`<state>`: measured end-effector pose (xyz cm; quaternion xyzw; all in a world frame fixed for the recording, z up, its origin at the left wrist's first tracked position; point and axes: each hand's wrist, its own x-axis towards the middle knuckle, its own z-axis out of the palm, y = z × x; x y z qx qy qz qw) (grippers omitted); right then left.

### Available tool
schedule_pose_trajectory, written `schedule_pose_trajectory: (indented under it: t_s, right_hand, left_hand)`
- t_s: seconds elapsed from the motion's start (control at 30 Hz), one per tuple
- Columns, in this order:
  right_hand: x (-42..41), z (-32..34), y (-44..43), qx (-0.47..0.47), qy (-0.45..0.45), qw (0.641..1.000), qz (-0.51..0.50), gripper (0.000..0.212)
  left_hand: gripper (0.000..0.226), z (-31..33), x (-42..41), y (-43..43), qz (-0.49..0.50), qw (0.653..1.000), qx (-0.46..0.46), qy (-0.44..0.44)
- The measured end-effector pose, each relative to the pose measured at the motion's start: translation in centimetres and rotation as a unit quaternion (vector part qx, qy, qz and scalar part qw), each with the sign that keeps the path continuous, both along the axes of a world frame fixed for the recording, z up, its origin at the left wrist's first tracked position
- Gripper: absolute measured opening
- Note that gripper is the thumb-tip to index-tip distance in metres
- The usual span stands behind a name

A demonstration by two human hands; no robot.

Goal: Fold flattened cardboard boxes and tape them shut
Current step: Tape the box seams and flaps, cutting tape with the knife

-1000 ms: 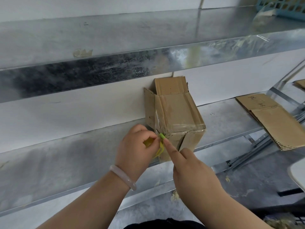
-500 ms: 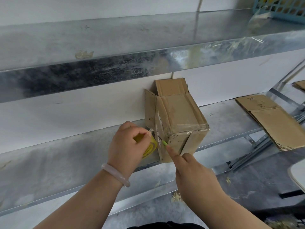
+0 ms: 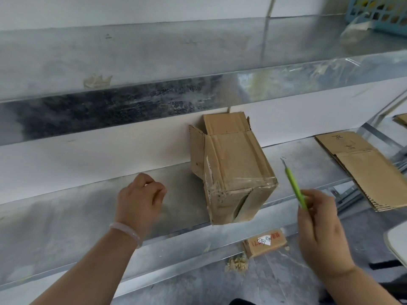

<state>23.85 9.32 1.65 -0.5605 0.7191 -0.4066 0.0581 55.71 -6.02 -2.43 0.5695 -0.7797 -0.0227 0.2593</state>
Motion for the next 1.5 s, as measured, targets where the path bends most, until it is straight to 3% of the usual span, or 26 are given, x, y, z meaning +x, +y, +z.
schedule_pose_trajectory:
  t_s: [0.1,0.27,0.37,0.47,0.5,0.6,0.7,0.8,0.9,0.97,1.07,1.13,1.2,1.5]
  right_hand:
    - [-4.1,-1.7,-4.3,0.154,-0.033,0.984,-0.087,0.025]
    - [-8.0,-6.1,-10.5,0.302,0.043,0.950,-0.064,0.033]
    - [-8.8,-8.5,-11.8,0.346,0.089,0.933,-0.031,0.034]
    - [-8.6,-8.5,-11.6,0.332,0.165,0.929,-0.006,0.045]
    - [-8.1,-7.7,-11.2,0.308,0.137,0.941,-0.004,0.051]
    - [-5.4,-4.2,-8.6,0.148,-0.098,0.984,0.034,0.053]
    - [-0.9,-0.6,-5.3,-0.006,-0.266,0.952,0.152,0.052]
    - [2.1,0.6,-4.5,0.033,-0.347,0.910,0.223,0.058]
    - [2.6,1.6,-5.2,0.087,-0.398,0.889,0.207,0.052]
    - [2.4,2.2,-5.5,0.116,-0.423,0.878,0.191,0.063]
    - [2.5,2.7,-6.1,0.146,-0.447,0.866,0.169,0.073]
    - [3.1,2.6,-6.6,0.136,-0.463,0.863,0.147,0.052]
    - [3.6,2.6,-7.1,0.119,-0.477,0.863,0.119,0.034]
    - [3.3,1.7,-7.9,0.105,-0.461,0.876,0.094,0.027]
  left_hand:
    - [0.027,-1.9,0.5,-0.7,0.020,0.999,-0.016,-0.038]
    - [0.027,-5.7,0.3,0.2,0.024,0.996,0.015,-0.088]
    - [0.024,-7.2,0.2,1.7,0.040,0.996,0.043,-0.070]
    - [0.029,-7.3,-0.5,2.7,0.062,0.996,0.050,-0.048]
    - [0.034,-6.6,-1.3,3.2,0.072,0.997,0.037,-0.019]
    - [0.051,-2.2,-5.4,5.8,0.048,0.989,-0.005,0.141]
    - [0.058,2.4,-10.9,9.1,-0.041,0.959,0.015,0.281]
    - [0.063,3.3,-15.1,10.5,-0.042,0.909,0.078,0.408]
    - [0.055,3.6,-17.0,10.2,0.025,0.853,0.126,0.505]
    - [0.052,4.6,-17.6,10.4,0.064,0.822,0.147,0.547]
    - [0.052,5.9,-18.5,10.1,0.103,0.781,0.173,0.591]
    - [0.055,6.1,-19.0,9.0,0.118,0.764,0.174,0.610]
    - [0.064,6.0,-19.3,7.9,0.145,0.786,0.164,0.578]
    - [0.038,5.5,-19.9,7.4,0.190,0.832,0.110,0.509]
